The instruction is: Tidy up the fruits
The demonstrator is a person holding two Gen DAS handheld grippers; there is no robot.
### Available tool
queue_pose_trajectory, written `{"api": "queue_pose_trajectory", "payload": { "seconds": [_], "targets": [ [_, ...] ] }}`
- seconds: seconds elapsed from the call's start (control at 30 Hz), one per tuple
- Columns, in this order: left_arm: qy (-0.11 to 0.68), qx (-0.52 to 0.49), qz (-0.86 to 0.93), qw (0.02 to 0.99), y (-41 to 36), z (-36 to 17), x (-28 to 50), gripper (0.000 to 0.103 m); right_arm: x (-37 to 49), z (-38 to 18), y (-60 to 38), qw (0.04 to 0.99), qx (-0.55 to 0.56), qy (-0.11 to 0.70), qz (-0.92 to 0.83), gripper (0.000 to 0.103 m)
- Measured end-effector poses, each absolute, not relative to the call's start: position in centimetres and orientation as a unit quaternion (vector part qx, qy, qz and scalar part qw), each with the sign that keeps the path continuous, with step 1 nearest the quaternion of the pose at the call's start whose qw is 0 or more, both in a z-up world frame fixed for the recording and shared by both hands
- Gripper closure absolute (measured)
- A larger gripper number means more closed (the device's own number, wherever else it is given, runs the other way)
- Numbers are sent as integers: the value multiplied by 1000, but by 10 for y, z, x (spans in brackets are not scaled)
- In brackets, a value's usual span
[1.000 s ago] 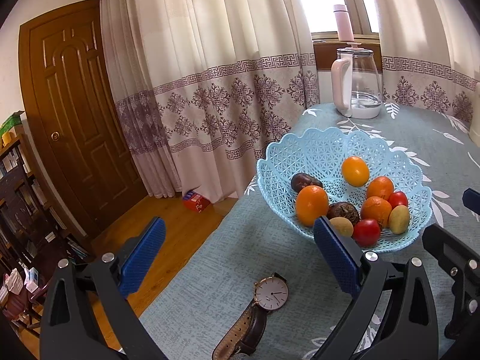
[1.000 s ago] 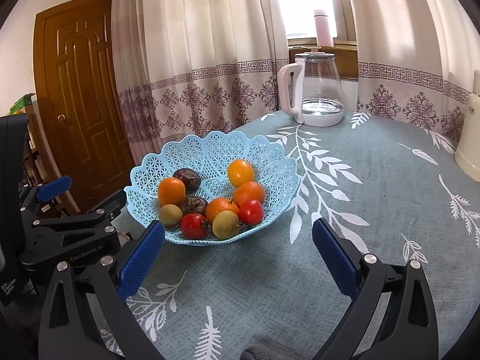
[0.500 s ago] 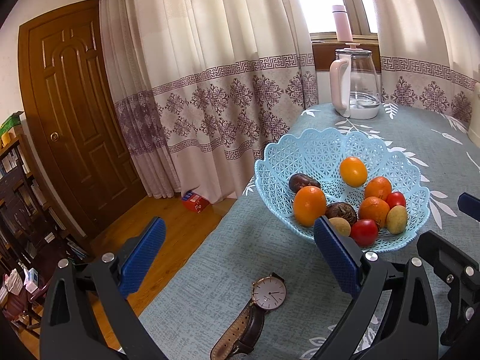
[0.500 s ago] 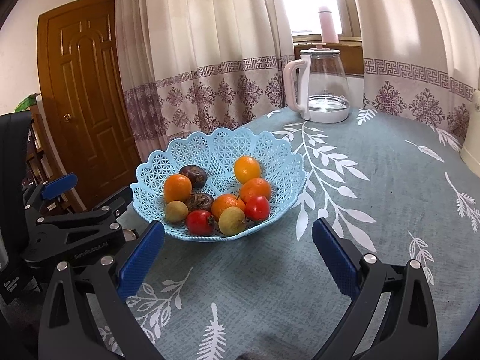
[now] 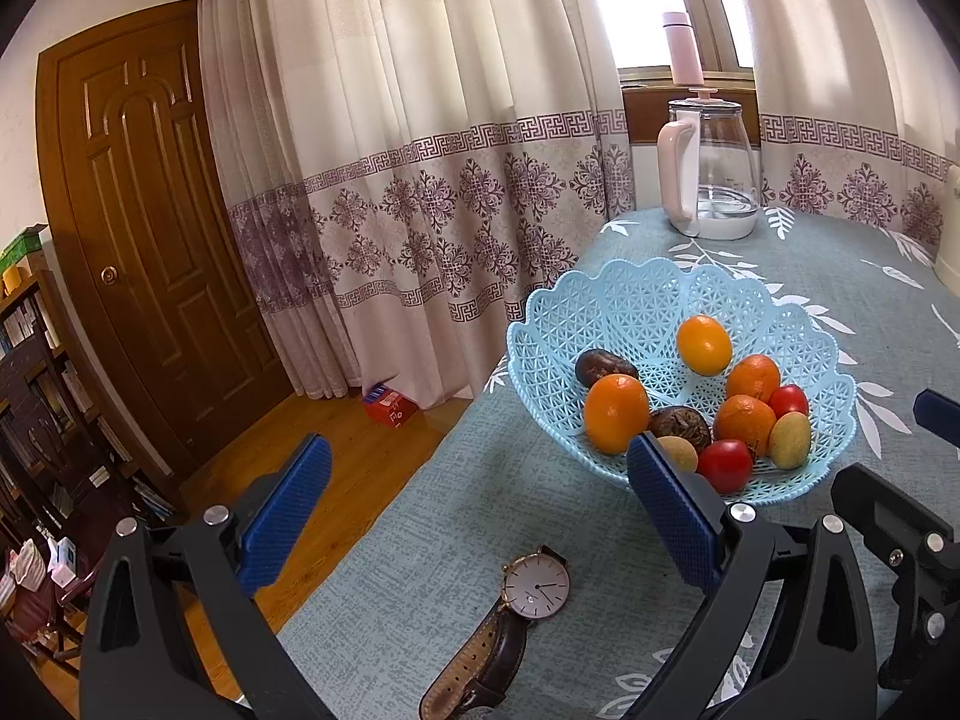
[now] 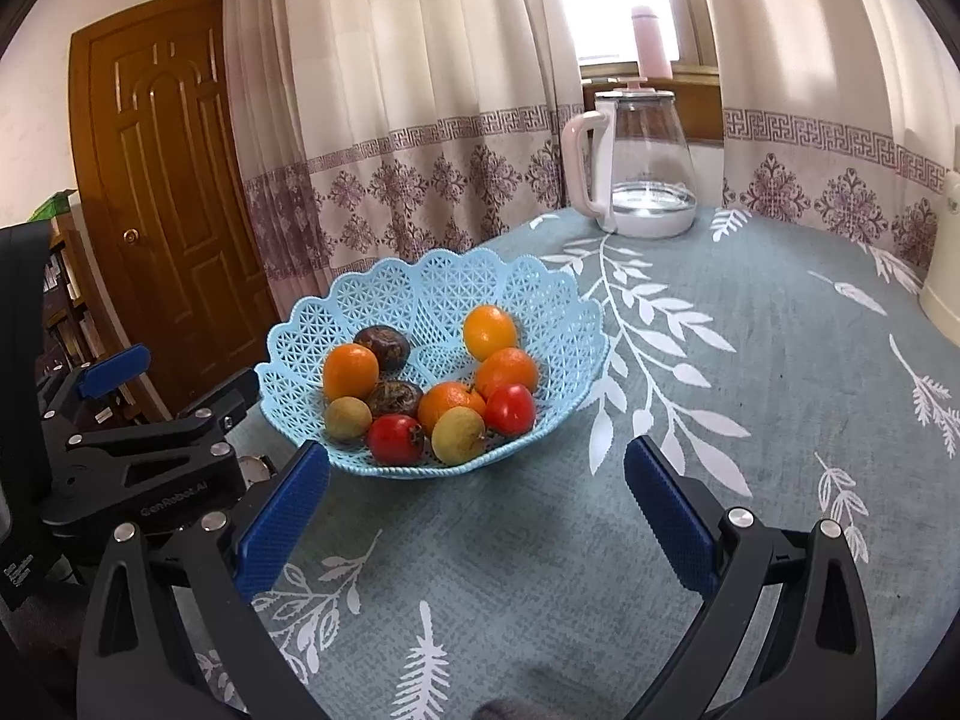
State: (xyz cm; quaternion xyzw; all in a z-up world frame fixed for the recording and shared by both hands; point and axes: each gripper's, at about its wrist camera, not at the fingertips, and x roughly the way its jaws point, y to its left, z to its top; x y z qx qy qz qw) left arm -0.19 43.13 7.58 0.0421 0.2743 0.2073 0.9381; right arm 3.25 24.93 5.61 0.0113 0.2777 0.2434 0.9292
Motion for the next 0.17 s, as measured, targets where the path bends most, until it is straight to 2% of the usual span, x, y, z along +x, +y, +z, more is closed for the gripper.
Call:
{"api": "queue_pose_trajectory", "payload": {
  "seconds": [0.17],
  "targets": [
    [273, 42, 207, 939, 431, 76, -2, 3, 34, 54, 247, 929, 16, 285, 236, 5]
  ]
}}
